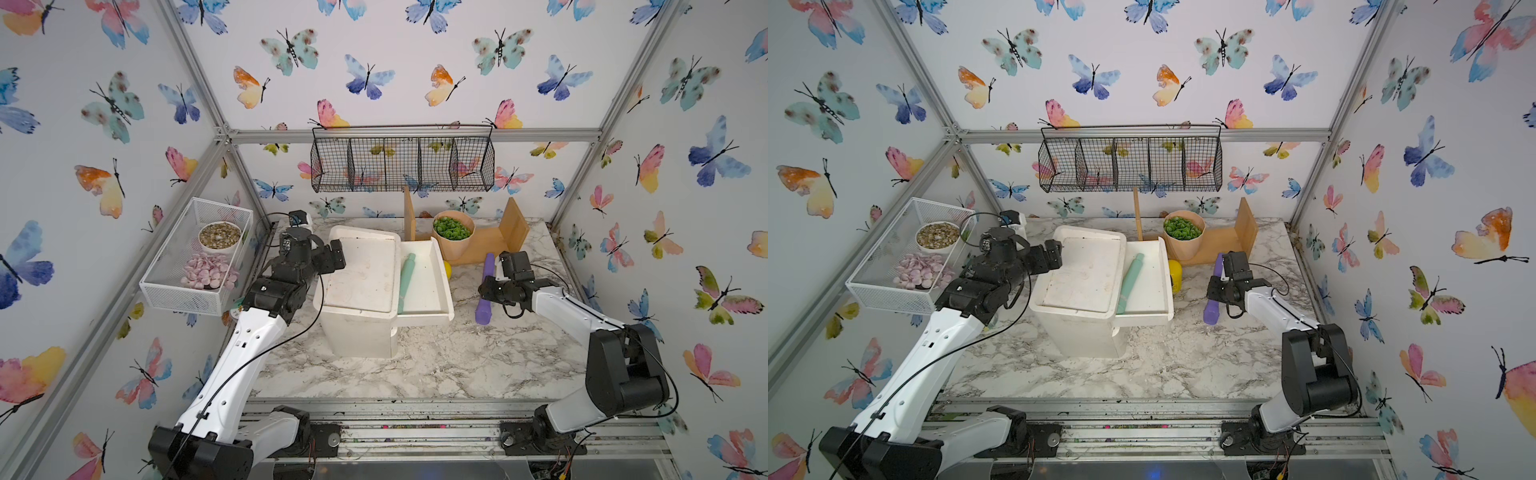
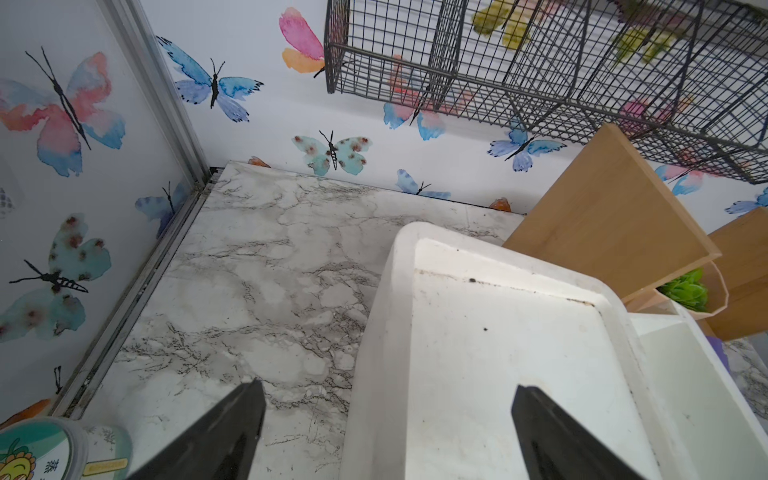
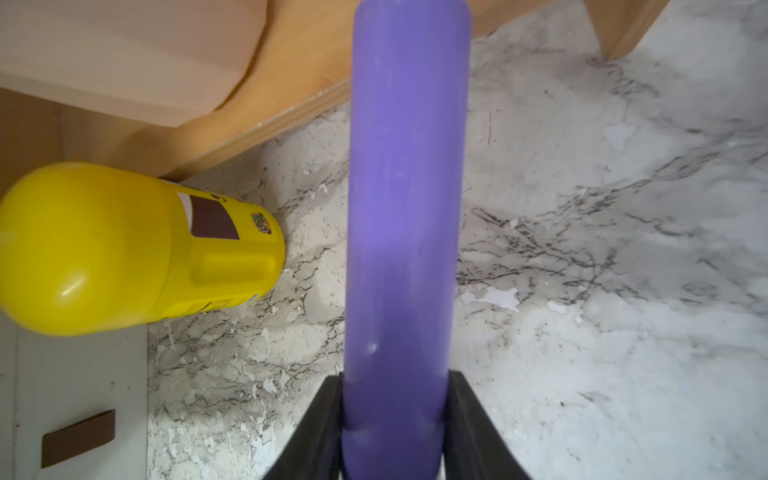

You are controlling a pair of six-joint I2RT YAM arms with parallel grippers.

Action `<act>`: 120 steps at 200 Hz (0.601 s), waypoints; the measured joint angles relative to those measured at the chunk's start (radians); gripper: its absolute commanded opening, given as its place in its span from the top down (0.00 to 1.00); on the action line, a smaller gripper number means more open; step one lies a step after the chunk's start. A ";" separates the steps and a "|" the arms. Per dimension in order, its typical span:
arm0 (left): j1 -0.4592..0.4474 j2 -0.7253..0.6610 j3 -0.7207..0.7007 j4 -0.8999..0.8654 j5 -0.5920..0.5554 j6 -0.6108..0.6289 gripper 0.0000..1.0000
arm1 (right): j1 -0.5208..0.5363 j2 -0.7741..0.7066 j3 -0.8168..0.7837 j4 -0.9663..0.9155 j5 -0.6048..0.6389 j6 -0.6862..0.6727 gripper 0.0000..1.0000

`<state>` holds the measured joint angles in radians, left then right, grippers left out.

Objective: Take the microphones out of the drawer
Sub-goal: Place the microphone at the center of the board.

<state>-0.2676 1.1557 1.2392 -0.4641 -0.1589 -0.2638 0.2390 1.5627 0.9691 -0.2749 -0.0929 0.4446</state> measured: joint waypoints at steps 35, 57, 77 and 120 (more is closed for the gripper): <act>0.005 0.000 -0.008 -0.002 -0.001 -0.006 0.02 | 0.000 0.068 -0.005 0.012 -0.025 -0.002 0.84; 0.006 0.000 -0.009 -0.003 -0.001 -0.006 0.02 | 0.000 0.110 -0.005 0.014 -0.036 -0.004 0.84; 0.006 -0.002 -0.014 -0.004 -0.001 -0.006 0.02 | 0.000 0.146 -0.003 0.013 -0.043 -0.004 0.83; 0.006 -0.007 -0.023 -0.005 -0.001 -0.006 0.02 | 0.000 0.173 0.011 0.006 -0.061 -0.002 0.77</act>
<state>-0.2615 1.1488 1.2167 -0.4686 -0.1600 -0.2699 0.2386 1.7359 0.9798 -0.2687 -0.1535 0.4427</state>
